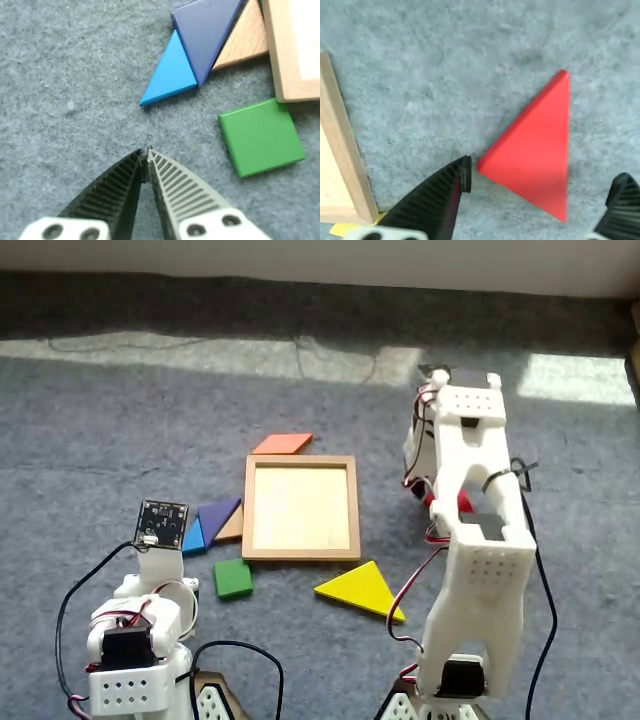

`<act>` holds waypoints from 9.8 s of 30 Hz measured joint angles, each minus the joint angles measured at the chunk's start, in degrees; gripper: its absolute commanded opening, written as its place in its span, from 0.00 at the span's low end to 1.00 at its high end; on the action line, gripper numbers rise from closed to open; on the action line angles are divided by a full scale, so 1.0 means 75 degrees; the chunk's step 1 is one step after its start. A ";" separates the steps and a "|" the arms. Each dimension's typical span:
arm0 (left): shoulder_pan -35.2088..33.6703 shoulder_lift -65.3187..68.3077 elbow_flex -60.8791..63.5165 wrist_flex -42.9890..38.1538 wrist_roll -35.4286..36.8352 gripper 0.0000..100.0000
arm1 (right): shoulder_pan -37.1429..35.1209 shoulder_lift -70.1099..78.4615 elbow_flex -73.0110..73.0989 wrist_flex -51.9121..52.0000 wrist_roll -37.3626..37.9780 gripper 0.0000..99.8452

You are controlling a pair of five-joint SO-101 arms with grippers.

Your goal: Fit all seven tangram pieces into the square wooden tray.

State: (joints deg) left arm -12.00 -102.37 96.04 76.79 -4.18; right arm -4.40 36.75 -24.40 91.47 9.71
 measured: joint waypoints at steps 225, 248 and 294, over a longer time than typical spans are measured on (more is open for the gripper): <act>0.0000 0.0000 0.0000 0.0000 0.0000 0.01 | -0.4009 -0.1184 0.1887 -0.1254 -0.3001 0.13; 0.0000 -0.0012 0.0000 0.0000 0.0000 0.01 | -0.4782 -0.2438 0.3200 -0.2590 -0.1371 0.13; 0.0000 -0.0012 0.0000 0.0000 0.0000 0.01 | -0.3833 -0.9999 0.9213 -0.2919 -0.1254 0.09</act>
State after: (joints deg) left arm -12.00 -102.46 96.04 76.79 -4.18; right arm -33.14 -38.24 44.70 69.58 0.31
